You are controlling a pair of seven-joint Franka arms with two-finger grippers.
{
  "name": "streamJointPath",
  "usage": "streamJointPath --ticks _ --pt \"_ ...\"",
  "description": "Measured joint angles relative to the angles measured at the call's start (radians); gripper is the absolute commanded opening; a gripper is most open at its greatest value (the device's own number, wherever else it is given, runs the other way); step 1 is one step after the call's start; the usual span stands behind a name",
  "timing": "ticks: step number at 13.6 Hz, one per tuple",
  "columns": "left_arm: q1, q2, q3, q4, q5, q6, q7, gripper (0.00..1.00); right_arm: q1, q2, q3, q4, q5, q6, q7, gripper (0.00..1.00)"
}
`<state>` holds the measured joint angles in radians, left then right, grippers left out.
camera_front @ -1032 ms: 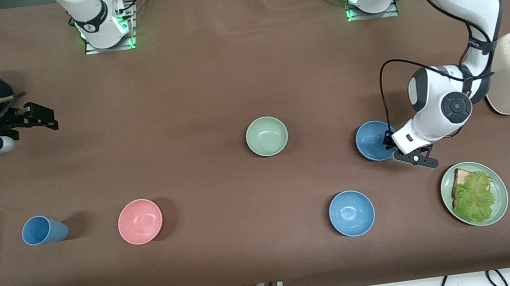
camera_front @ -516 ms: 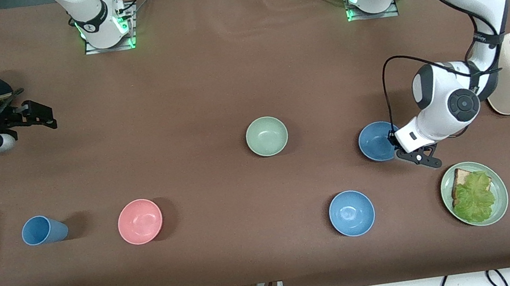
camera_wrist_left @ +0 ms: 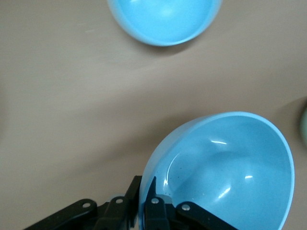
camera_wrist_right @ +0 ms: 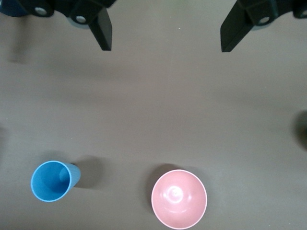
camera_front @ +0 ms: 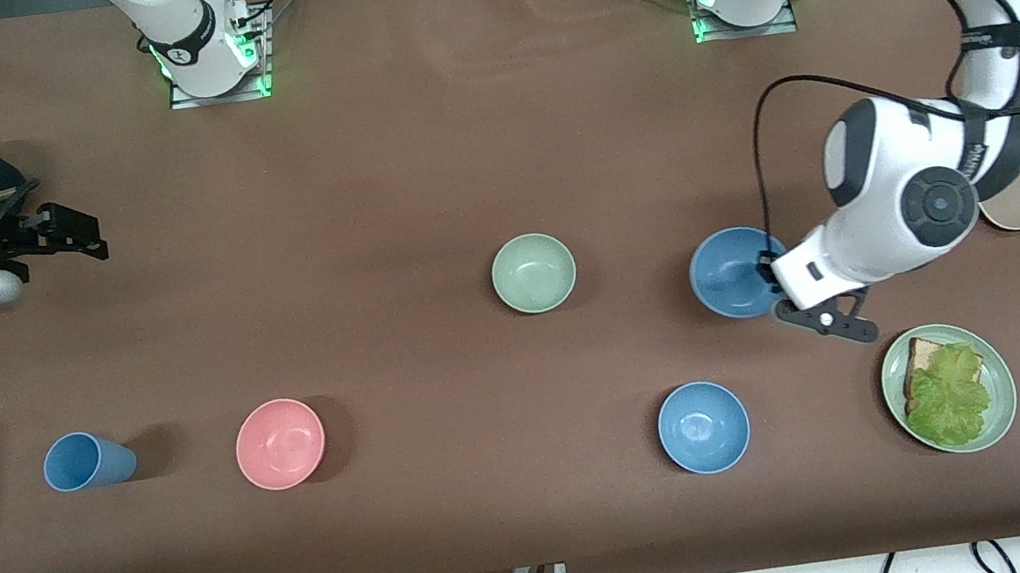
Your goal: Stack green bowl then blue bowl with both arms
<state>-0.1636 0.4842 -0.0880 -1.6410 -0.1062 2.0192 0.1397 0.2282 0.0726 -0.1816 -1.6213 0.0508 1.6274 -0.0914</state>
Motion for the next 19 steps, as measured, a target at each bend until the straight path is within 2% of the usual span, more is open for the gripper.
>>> streamJointPath --ticks 3,7,11,12,13,14,17,19 --pt "-0.114 0.007 -0.005 0.000 -0.138 0.000 -0.145 0.00 0.004 0.004 -0.001 0.019 0.000 0.001 -0.001 1.00" --pt "-0.268 0.042 -0.006 0.000 -0.151 0.099 -0.345 0.00 0.010 0.026 0.001 0.027 0.000 0.002 -0.001 1.00" --pt "-0.335 0.122 -0.005 -0.001 -0.151 0.185 -0.395 0.00 0.010 0.027 0.002 0.028 0.000 0.002 -0.001 1.00" --pt "-0.339 0.145 -0.004 -0.002 -0.151 0.205 -0.395 0.06 0.009 0.027 0.001 0.029 0.000 0.002 -0.001 1.00" --pt "-0.342 0.166 -0.004 -0.001 -0.151 0.230 -0.395 0.87 0.009 0.027 -0.001 0.029 0.000 0.002 -0.001 1.00" --pt "-0.344 0.179 -0.004 -0.001 -0.151 0.248 -0.394 1.00 0.009 0.027 -0.003 0.029 0.000 0.002 -0.001 1.00" --pt "-0.343 0.175 -0.001 0.014 -0.151 0.253 -0.394 1.00 0.009 0.027 -0.003 0.029 0.000 0.002 -0.001 1.00" --pt "-0.343 0.154 0.002 0.024 -0.151 0.212 -0.394 1.00 0.009 0.027 -0.003 0.029 0.000 0.002 -0.001 1.00"
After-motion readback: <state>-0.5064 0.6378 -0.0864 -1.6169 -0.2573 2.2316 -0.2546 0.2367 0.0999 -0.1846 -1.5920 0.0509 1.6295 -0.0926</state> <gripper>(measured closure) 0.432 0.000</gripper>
